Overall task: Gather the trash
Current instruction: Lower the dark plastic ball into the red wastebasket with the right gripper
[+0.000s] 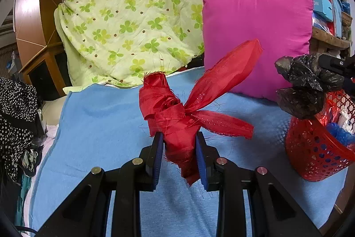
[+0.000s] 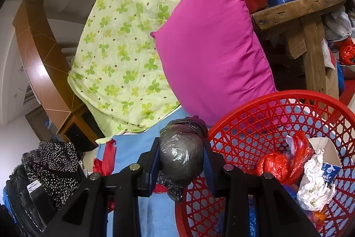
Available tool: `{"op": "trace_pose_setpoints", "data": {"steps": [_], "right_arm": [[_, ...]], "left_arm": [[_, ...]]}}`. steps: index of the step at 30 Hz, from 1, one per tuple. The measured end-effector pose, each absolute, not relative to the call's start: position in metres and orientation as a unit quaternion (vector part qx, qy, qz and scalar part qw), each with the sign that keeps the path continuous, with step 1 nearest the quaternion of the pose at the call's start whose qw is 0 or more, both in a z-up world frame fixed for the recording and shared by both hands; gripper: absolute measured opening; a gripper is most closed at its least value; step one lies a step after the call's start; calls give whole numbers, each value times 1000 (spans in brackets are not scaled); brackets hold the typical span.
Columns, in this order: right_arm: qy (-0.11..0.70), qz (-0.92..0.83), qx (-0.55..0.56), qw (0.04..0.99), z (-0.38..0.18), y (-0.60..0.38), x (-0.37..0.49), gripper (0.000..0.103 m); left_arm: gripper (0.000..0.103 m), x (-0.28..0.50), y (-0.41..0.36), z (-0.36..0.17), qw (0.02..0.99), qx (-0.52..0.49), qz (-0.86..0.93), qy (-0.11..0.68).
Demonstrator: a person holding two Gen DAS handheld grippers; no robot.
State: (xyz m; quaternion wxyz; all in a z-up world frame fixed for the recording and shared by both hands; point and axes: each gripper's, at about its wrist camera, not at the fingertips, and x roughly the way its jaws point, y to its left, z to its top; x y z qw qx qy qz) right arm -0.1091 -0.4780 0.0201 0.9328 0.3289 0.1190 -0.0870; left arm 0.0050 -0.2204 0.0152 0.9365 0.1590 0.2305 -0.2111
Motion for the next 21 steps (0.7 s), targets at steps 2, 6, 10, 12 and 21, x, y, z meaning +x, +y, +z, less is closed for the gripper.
{"op": "trace_pose_setpoints", "data": {"steps": [2,6,10,12,21], "right_arm": [[115,-87,330,933,21,-479,-111,37],[108,-87,333,933,22,-480,-116,37],[100,-86,336,933,24,-481,-119,37],[96,-86,337,933,25,-481,-122,37],[79,-88,343,932,28,-486,-136,37]], "left_arm": [[30,4,-221,15,936,160,-212,229],[30,3,-219,15,936,161,-216,229],[30,4,-219,15,935,163,-217,228],[30,4,-219,14,935,163,-218,229],[30,2,-219,14,934,163,-224,227]]}}
